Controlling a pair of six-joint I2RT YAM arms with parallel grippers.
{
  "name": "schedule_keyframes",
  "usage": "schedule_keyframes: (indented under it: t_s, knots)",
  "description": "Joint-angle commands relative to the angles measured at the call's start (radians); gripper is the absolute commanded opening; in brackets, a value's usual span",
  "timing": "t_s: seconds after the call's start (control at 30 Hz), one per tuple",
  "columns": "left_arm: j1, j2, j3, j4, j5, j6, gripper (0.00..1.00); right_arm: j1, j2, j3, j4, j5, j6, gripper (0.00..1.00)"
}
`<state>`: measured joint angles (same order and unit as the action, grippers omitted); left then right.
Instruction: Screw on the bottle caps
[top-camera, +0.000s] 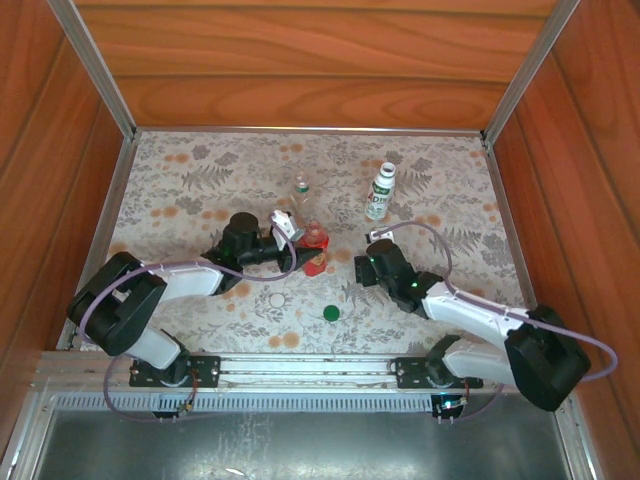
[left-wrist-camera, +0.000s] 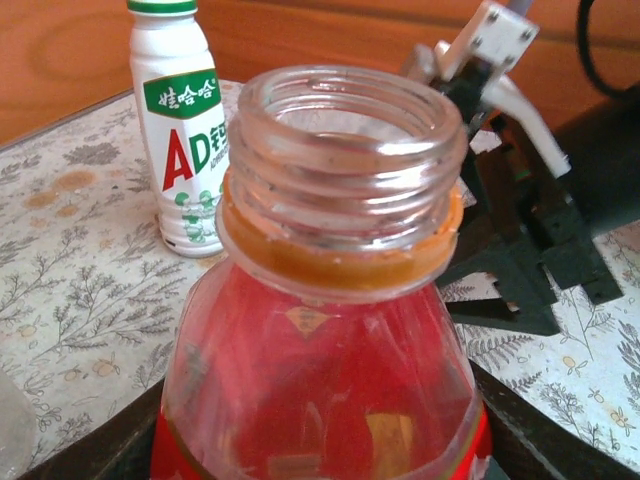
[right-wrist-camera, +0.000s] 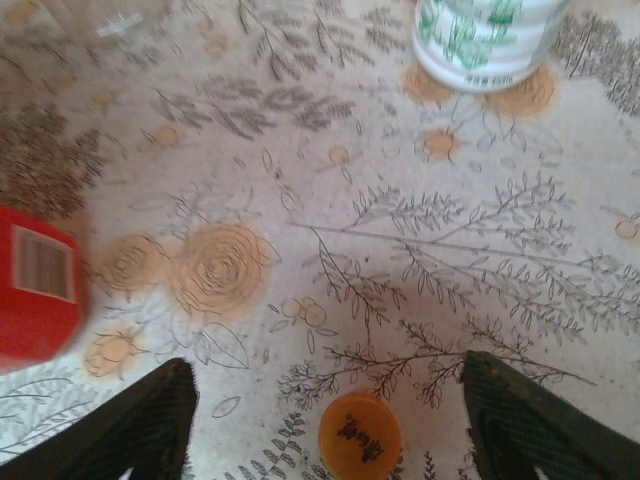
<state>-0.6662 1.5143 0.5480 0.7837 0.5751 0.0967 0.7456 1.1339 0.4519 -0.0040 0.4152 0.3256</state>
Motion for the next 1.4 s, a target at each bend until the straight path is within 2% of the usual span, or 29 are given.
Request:
schedule_keyframes:
  t_s: [0.0,0.13,0.4,0.7,0.9,1.23,1.37]
  knots:
    - [-0.008,0.014,0.006,0.011,0.015,-0.002,0.64,-0.002,-0.060,0.026,-0.040,-0.005,-0.055,0.79]
    - [-0.009,0.009,0.009,0.020,0.004,-0.014,0.74,-0.001,-0.096,0.022,-0.054,0.007,-0.062,0.79]
    - [-0.012,0.026,-0.062,0.229,-0.012,-0.044,0.80,-0.002,-0.094,0.005,-0.041,0.005,-0.043,0.79]
    - [-0.018,0.100,-0.108,0.457,-0.025,-0.079,0.80,-0.002,-0.046,-0.002,-0.006,-0.008,-0.032,0.79]
    - [-0.025,0.173,-0.094,0.546,-0.027,-0.103,0.77,-0.001,-0.031,-0.007,0.006,-0.011,-0.023,0.79]
    - [-0.026,0.195,-0.078,0.562,-0.009,-0.115,0.73,-0.002,-0.039,-0.017,0.004,-0.016,-0.009,0.79]
    - [-0.026,0.200,-0.078,0.563,-0.005,-0.117,0.68,-0.002,-0.033,-0.013,0.004,-0.022,-0.005,0.79]
